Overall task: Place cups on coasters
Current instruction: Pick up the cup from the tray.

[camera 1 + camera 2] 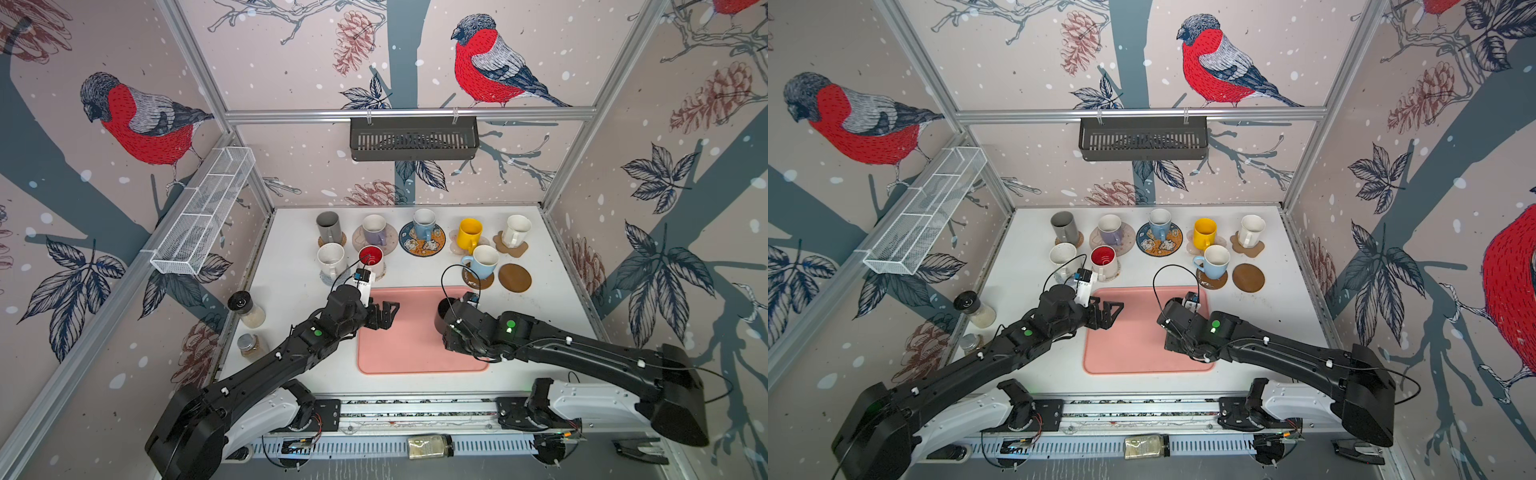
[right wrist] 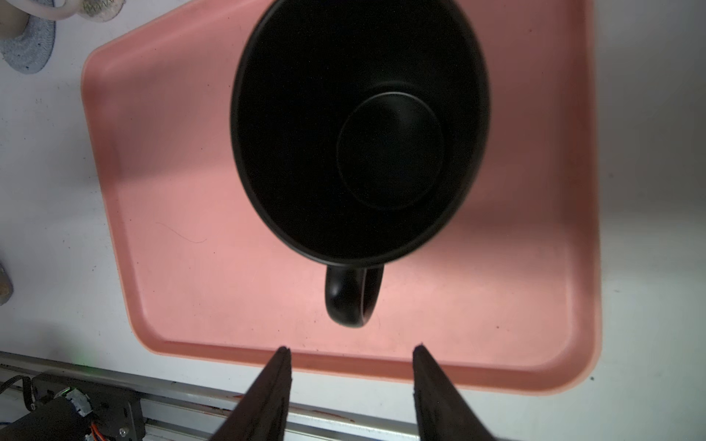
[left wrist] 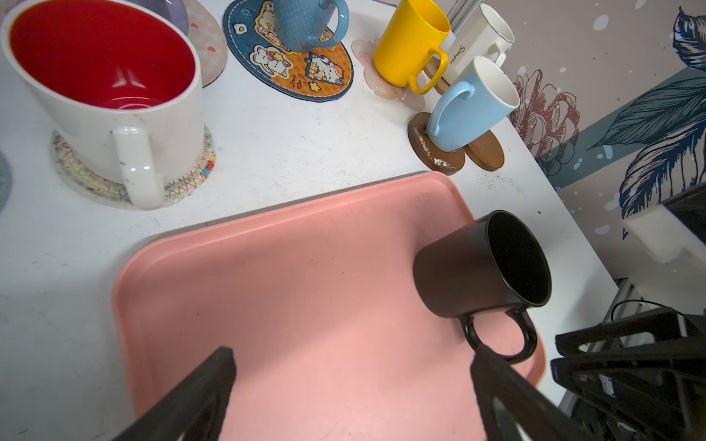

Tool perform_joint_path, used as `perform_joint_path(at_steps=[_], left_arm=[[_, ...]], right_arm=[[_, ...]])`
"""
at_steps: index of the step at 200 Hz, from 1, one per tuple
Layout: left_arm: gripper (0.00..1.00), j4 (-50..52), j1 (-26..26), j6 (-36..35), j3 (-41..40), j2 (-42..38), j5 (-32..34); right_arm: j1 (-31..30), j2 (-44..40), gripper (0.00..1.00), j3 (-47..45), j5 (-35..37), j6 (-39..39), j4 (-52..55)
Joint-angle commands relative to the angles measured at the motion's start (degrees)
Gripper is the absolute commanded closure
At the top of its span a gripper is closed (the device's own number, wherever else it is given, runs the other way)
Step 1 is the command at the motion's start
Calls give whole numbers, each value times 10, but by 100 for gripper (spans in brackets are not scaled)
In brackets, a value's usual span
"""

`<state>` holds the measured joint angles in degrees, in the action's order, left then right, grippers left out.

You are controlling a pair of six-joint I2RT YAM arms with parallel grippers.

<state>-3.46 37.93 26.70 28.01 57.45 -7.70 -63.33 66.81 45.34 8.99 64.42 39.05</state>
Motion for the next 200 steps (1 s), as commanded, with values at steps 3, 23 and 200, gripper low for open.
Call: perform_joint_path(at_steps=[3,23,200], left_arm=[[3,-8,-1,-5,7,-3,-7],[3,-8,-1,-5,7,-6,-7],[3,-18,-1,-8,-6,3,-7]], right_arm=[[6,25,47,10,-6,-12,-28],[12,46,47,18,-5,-22,-29],[66,153,63,31,15,-95,-28]])
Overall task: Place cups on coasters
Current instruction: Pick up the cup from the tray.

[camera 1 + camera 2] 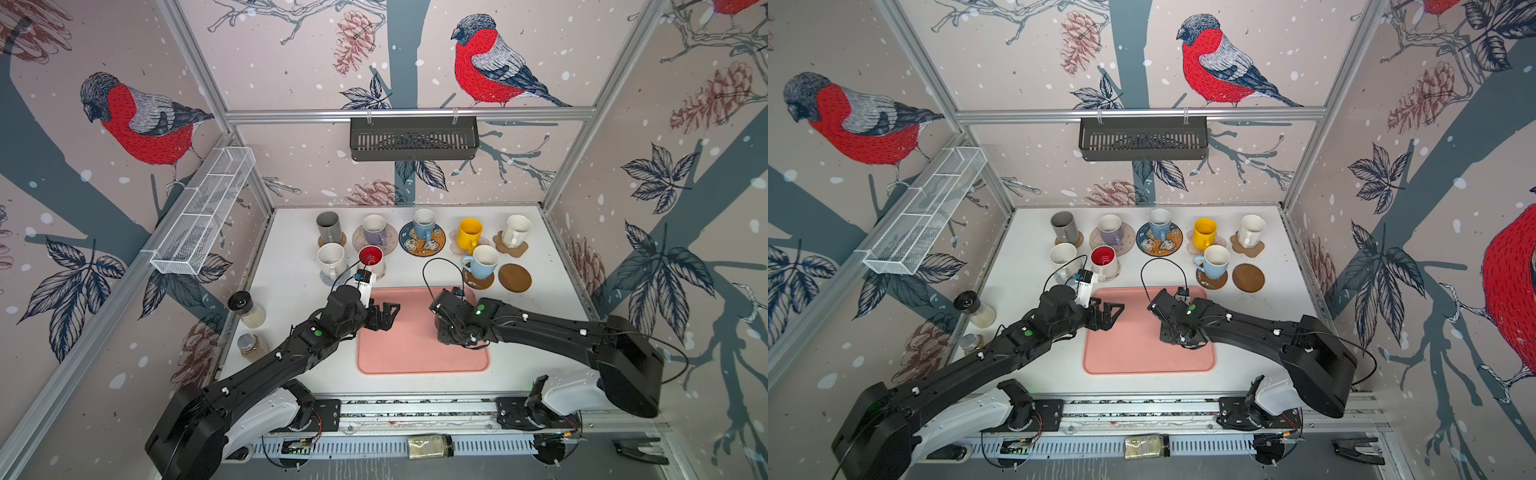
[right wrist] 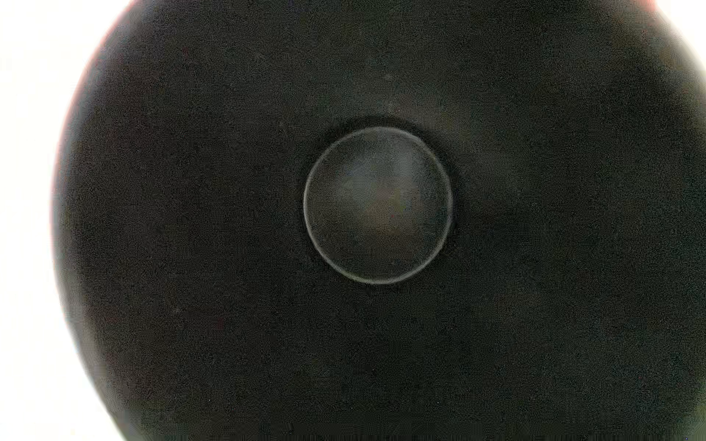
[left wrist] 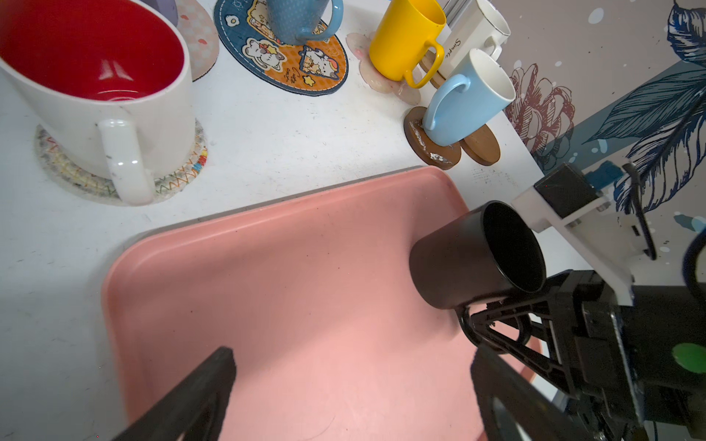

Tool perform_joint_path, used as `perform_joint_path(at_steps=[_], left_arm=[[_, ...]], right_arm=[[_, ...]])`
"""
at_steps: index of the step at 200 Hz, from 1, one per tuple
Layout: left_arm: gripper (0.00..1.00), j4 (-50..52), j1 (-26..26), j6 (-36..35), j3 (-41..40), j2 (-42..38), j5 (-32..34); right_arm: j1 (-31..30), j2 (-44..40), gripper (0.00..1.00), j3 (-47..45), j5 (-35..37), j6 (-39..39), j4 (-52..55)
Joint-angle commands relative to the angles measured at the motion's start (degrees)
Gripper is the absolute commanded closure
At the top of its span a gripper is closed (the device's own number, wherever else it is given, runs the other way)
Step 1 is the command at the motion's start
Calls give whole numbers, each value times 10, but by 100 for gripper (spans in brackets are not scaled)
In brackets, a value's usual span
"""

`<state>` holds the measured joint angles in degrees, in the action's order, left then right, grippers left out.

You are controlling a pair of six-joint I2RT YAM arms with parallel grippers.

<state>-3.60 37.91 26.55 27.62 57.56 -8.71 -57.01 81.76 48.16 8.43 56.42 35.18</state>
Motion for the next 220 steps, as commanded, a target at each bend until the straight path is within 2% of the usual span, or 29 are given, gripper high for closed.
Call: perform_joint_path(at_steps=[1,75,109,160,207,220], left_arm=[[3,-17,0,-7,-2,2,3],[3,-5,0,-7,3,0,0],[3,5,0,-7,13,4,-3],[3,38,0,-14,42,14,-11],[3,86,-1,-38,95,17,1],[3,96,0,-51,115,25,2]], right_arm=[[3,4,63,3,21,-15,10],[17,5,77,-7,17,-28,0],[19,-3,90,-4,14,-36,-1],[24,-31,94,4,19,-48,6],[35,-63,93,58,32,-81,54],[44,-71,93,79,54,-94,74]])
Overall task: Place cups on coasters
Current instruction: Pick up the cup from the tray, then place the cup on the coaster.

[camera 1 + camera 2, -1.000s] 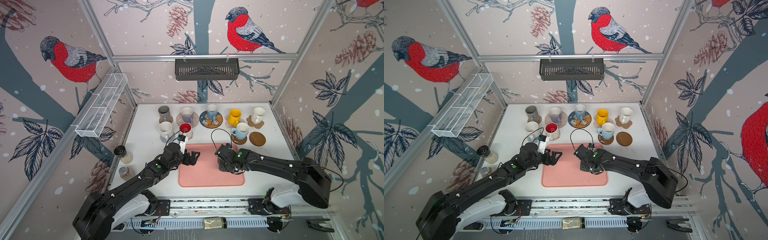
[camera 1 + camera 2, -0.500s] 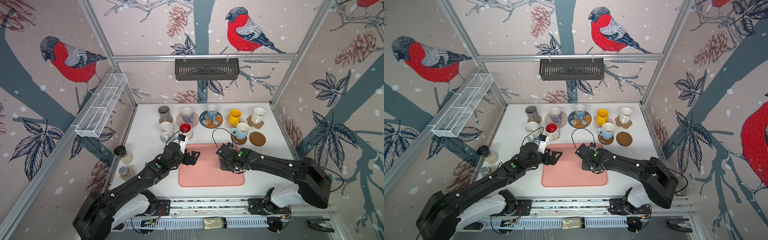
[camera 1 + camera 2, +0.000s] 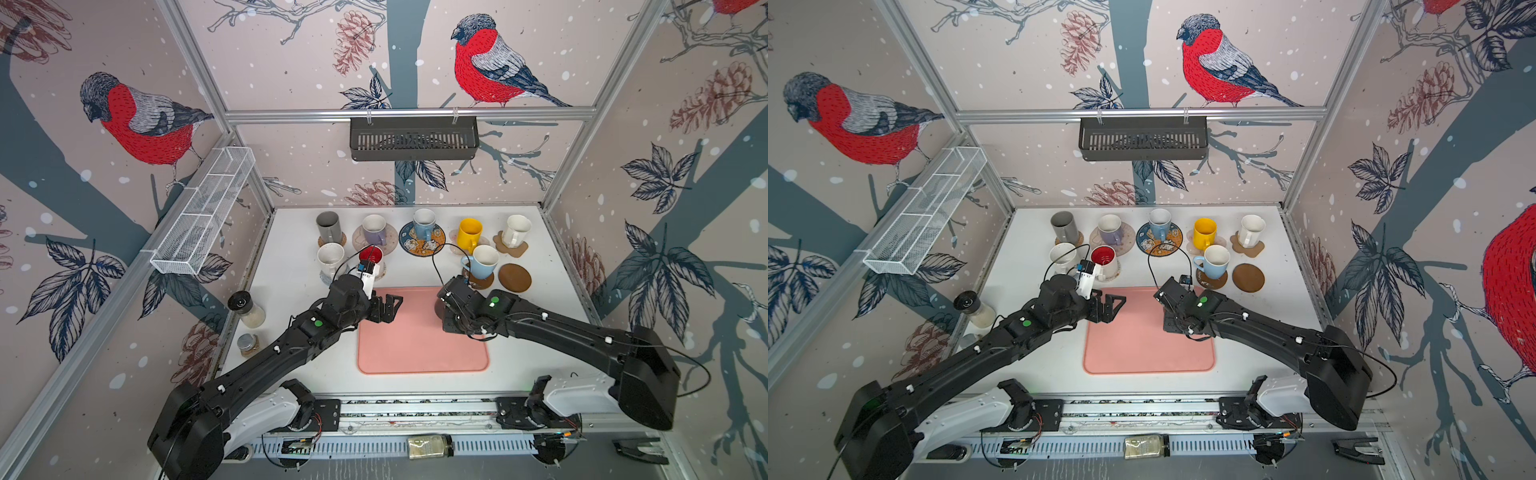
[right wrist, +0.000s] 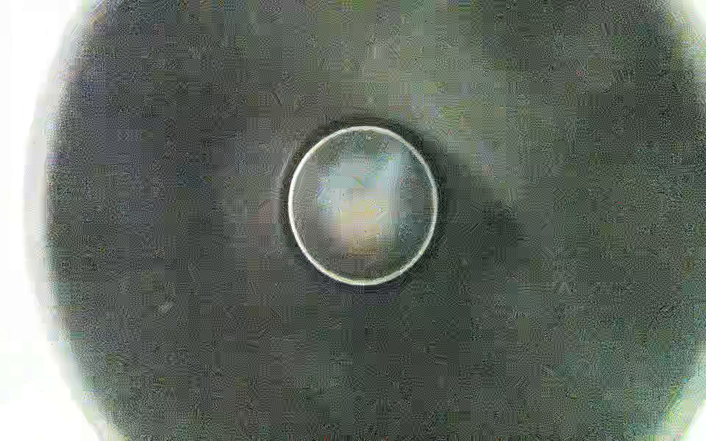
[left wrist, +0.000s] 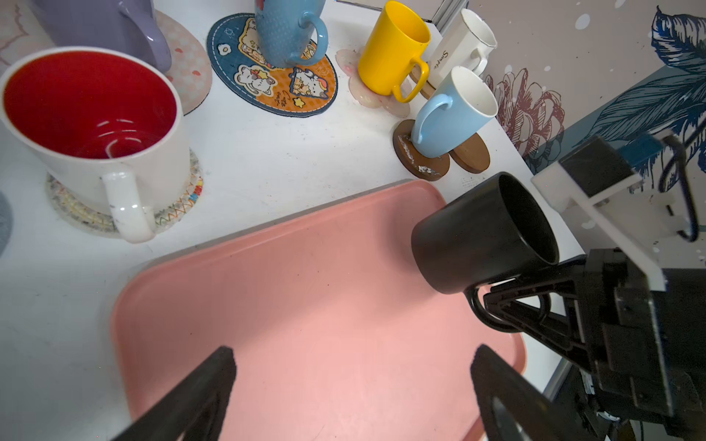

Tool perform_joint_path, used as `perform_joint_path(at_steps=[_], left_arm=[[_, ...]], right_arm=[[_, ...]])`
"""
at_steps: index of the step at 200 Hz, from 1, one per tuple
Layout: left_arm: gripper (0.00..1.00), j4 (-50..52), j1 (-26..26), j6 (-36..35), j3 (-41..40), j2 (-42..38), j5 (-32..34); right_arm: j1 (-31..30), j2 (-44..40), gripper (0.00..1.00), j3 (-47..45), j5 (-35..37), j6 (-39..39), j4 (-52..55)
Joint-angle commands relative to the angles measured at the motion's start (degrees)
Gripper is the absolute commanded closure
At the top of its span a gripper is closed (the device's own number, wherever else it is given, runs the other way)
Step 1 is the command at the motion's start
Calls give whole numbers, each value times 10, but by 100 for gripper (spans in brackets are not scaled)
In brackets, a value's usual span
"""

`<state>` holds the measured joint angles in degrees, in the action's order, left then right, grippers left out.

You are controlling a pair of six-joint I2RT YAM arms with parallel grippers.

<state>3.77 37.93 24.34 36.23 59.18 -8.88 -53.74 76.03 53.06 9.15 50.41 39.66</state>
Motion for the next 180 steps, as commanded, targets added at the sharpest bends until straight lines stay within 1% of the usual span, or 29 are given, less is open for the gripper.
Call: perform_joint_path(at_steps=[1,37,41,61,75,99,107,129,161,180], left_arm=[[3,23,-1,-30,30,10,4],[3,68,-1,-78,100,39,34],[3,73,-1,-83,108,42,36],[3,90,-4,-99,144,53,37],[3,95,-6,-107,166,61,34],[3,123,-12,-126,206,90,42],[3,131,-17,-131,232,100,39],[3,138,-36,-138,266,119,21],[3,140,-67,-144,297,141,-6],[3,138,-74,-150,296,151,-6]], right_arm=[[12,-14,93,32,48,-35,31],[73,-40,93,89,70,-80,66],[82,-56,93,97,71,-86,69],[128,-80,93,122,82,-112,76],[173,-98,93,131,80,-132,71],[266,-119,93,147,62,-166,69],[296,-124,93,151,53,-176,63],[383,-127,94,150,16,-202,43],[492,-120,96,100,-61,-212,-21],[535,-116,96,69,-69,-209,-58]])
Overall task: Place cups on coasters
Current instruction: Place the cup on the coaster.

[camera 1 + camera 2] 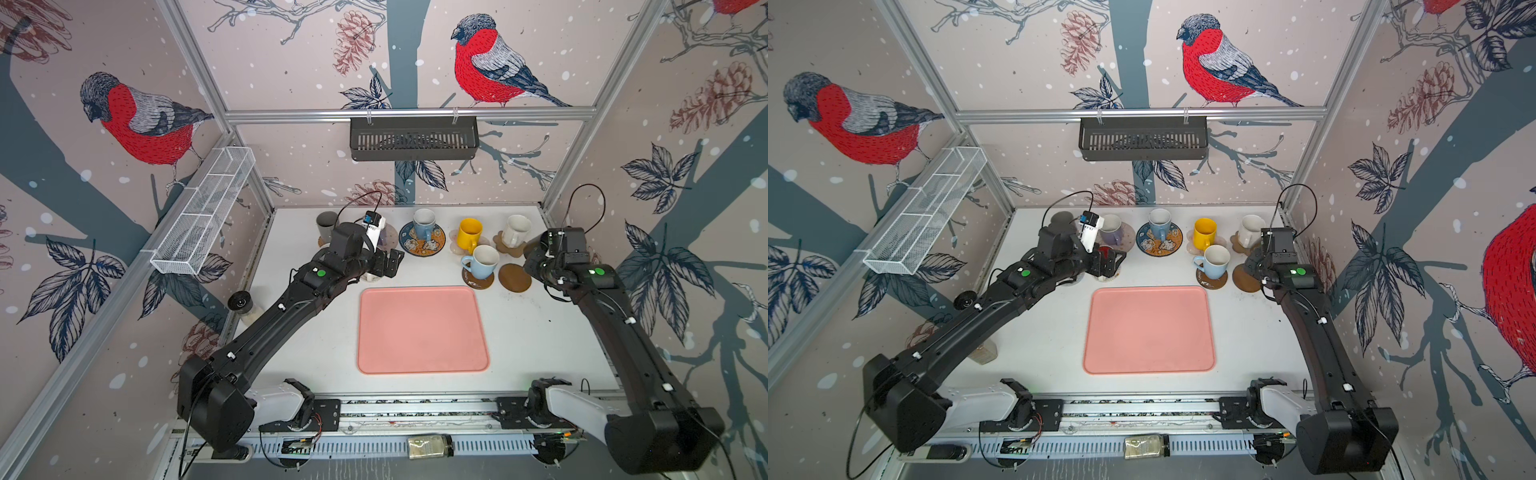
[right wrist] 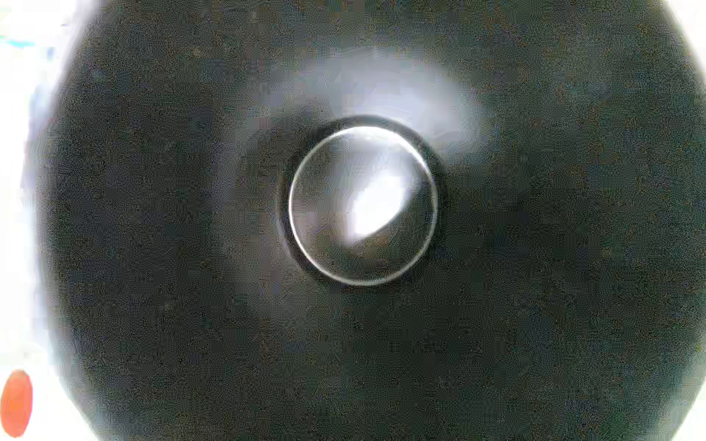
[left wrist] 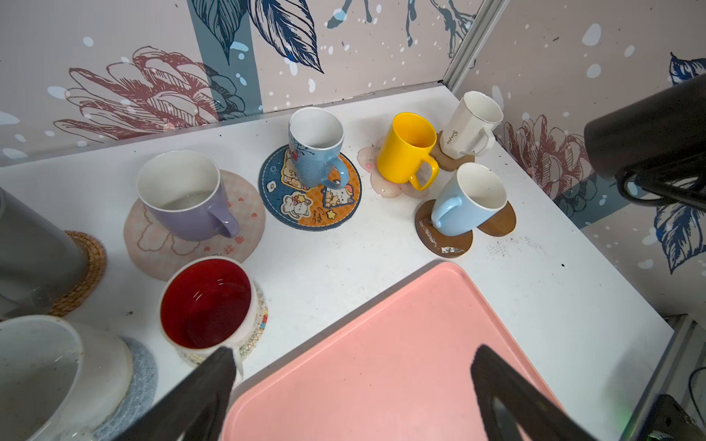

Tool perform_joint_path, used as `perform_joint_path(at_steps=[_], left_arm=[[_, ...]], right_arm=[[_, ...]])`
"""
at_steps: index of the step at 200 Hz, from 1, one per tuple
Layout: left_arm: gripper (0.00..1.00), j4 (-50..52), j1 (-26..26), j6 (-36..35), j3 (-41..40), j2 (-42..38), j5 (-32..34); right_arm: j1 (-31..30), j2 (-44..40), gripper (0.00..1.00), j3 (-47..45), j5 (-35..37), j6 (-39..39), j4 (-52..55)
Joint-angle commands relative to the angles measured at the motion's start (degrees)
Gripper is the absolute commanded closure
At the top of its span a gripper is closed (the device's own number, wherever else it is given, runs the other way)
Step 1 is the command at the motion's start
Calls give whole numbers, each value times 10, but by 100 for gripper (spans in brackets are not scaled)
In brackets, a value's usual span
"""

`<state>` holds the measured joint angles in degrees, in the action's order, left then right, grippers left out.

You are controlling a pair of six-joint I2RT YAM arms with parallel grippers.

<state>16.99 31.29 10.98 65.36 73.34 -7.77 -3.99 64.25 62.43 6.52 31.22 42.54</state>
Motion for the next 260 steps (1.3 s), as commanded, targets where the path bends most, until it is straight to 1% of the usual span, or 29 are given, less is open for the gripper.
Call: perform_joint_path(at_steps=[1,19,60,113,136,168,193,222,260], left_arm=[[3,6,-8,-16,4,9,-17],[3,-2,-8,-20,-8,13,-11],[3,-26,-11,-18,-39,11,-8],[3,-31,-12,-25,-63,-2,2],[3,-37,-11,-27,-72,-10,1],[3,-36,-11,-27,-70,-14,-8],[3,-37,-12,-28,-72,-21,-7],[3,-37,-11,-27,-73,-26,-7],[3,-36,-11,-28,-74,-24,-7]], right_arm=[[39,2,96,-26,-43,-17,-88],[72,9,96,-50,-57,-14,-119],[112,48,97,-66,-52,-14,-155],[131,101,97,-79,-27,-2,-210],[139,129,97,-77,-33,-6,-227],[138,176,97,-55,-46,-15,-222],[127,189,97,-61,-46,-22,-228],[96,207,97,-72,-35,-32,-240],[59,252,97,-53,-12,-38,-233]])
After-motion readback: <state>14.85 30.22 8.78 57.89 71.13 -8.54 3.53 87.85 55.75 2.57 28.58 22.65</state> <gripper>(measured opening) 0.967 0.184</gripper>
